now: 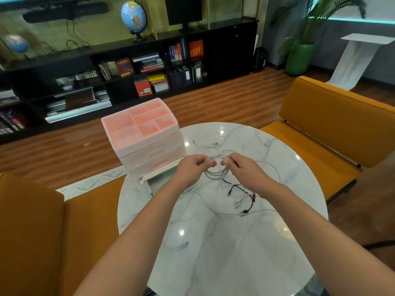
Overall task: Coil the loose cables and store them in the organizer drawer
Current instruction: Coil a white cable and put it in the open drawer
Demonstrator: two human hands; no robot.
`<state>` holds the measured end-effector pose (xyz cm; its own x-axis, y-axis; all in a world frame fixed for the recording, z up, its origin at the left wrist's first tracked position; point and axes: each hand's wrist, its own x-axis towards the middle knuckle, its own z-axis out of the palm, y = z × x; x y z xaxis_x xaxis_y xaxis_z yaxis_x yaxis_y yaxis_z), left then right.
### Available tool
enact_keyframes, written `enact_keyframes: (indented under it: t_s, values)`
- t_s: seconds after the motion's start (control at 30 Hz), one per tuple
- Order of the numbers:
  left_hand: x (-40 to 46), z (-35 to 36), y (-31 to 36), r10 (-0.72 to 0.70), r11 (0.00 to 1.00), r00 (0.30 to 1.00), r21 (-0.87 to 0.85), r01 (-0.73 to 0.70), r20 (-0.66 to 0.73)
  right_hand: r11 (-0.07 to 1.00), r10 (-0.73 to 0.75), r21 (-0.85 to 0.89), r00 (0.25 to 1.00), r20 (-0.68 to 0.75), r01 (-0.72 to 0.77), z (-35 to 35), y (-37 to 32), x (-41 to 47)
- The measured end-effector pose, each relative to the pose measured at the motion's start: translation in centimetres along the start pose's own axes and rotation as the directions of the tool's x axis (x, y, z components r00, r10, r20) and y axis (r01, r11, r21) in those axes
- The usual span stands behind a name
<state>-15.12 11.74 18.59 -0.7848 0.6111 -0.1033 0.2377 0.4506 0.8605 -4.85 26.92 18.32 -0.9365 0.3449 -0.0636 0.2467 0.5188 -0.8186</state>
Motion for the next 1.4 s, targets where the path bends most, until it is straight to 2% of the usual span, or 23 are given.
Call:
enact_keyframes:
  t_s: [0.07,0.2,0.3,0.37,0.47,0.6,0.8,0.83,0.87,0.97,1.0,1.23,1.4]
  values:
    - [0.1,0.0,-0.3,0.003,0.998,0.999,-0.056,-0.005,-0.032,0.997,0.026,0.068,0.999,0.021,-0.028,-0.1,0.4,-0.1]
    - [-0.1,-0.1,-0.7,-0.054,0.968,0.998,-0.247,0.048,-0.019,0.995,0.022,-0.102,0.999,0.043,-0.018,-0.4,2.1,-0.1]
    - [-0.2,0.1,-0.9,-0.092,0.925,0.996,-0.370,0.089,0.009,0.991,0.041,-0.130,0.999,0.022,-0.038,-0.4,3.0,0.0]
    - [-0.3,0.2,-1.0,-0.111,0.901,0.993,-0.418,0.114,0.031,0.992,0.117,-0.043,0.993,0.001,-0.117,-0.3,3.2,0.2]
    - [-0.4,0.4,-1.1,-0.131,0.872,0.990,-0.467,0.144,0.059,0.944,0.240,0.248,0.968,-0.071,-0.216,-0.2,3.1,0.4]
    - [-0.5,0.7,-1.2,-0.134,0.854,0.988,-0.498,0.153,0.074,0.730,0.370,0.649,0.922,-0.110,-0.215,0.7,3.1,0.6]
    - [-0.1,1.2,-1.3,-0.165,0.831,0.986,-0.534,0.156,0.030,0.338,0.417,0.920,0.908,0.041,-0.197,1.2,2.3,0.4]
    - [-0.1,1.2,-1.3,-0.171,0.822,0.984,-0.544,0.169,0.047,0.324,0.421,0.926,0.906,0.042,-0.193,1.2,2.2,0.5]
    - [-0.1,1.2,-1.4,-0.175,0.809,0.982,-0.559,0.183,0.068,0.359,0.426,0.912,0.904,0.028,-0.198,1.1,2.2,0.5]
    - [-0.3,1.0,-1.4,-0.194,0.770,0.974,-0.596,0.225,0.117,0.634,0.461,0.727,0.883,-0.084,-0.262,1.1,2.6,0.6]
    - [-0.3,1.1,-1.4,-0.195,0.763,0.972,-0.602,0.236,0.133,0.665,0.452,0.702,0.886,-0.107,-0.255,1.1,2.8,0.6]
    - [-0.5,1.6,-1.9,-0.188,0.800,0.972,-0.551,0.236,0.143,0.464,0.437,0.869,0.898,-0.055,-0.173,1.4,3.9,0.8]
    - [-0.3,2.0,-1.8,-0.173,0.798,0.980,-0.569,0.199,0.100,0.354,0.385,0.913,0.921,0.055,-0.202,1.1,3.3,0.5]
